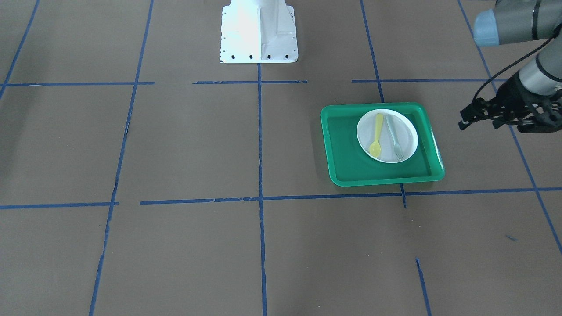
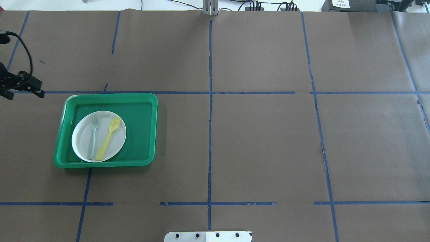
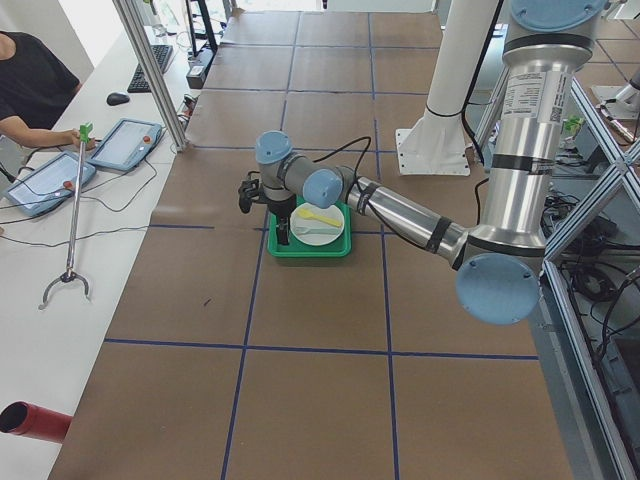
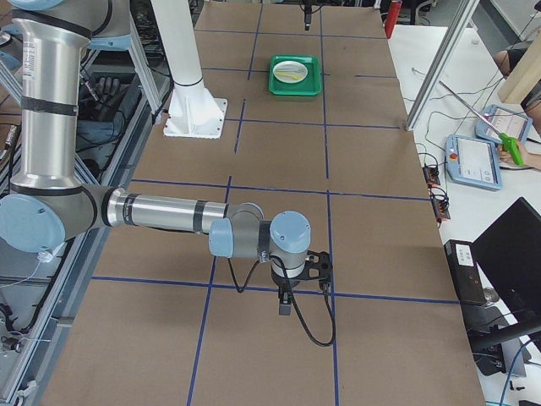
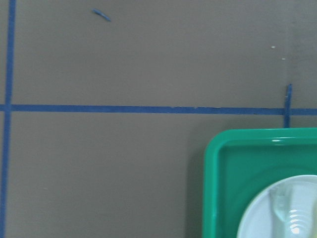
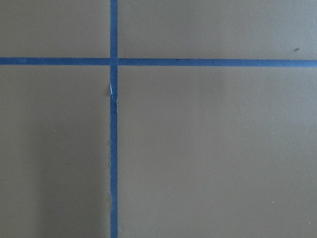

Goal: Place spoon
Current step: 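Move the left gripper over the yellow spoon on the white plate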

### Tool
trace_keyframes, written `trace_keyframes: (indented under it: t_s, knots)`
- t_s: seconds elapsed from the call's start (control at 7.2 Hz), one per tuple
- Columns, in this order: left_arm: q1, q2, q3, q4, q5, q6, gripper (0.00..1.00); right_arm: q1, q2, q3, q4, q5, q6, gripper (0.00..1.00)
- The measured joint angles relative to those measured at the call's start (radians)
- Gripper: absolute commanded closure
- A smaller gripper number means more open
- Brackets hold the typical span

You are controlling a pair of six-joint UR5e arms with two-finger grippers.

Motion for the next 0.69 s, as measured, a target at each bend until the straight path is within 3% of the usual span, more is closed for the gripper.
trace_keyframes:
  t_s: [0.42,0.69]
  knots:
    - [0.235,-0.096,0.0,-0.009,0.16,-0.291,0.0,0.0,0.0,0.0,0.0,0.0,0.0,0.0]
    - [0.315,-0.121,0.076,-0.103,0.192,-0.376,0.0,0.0,0.0,0.0,0.0,0.0,-0.001,0.0]
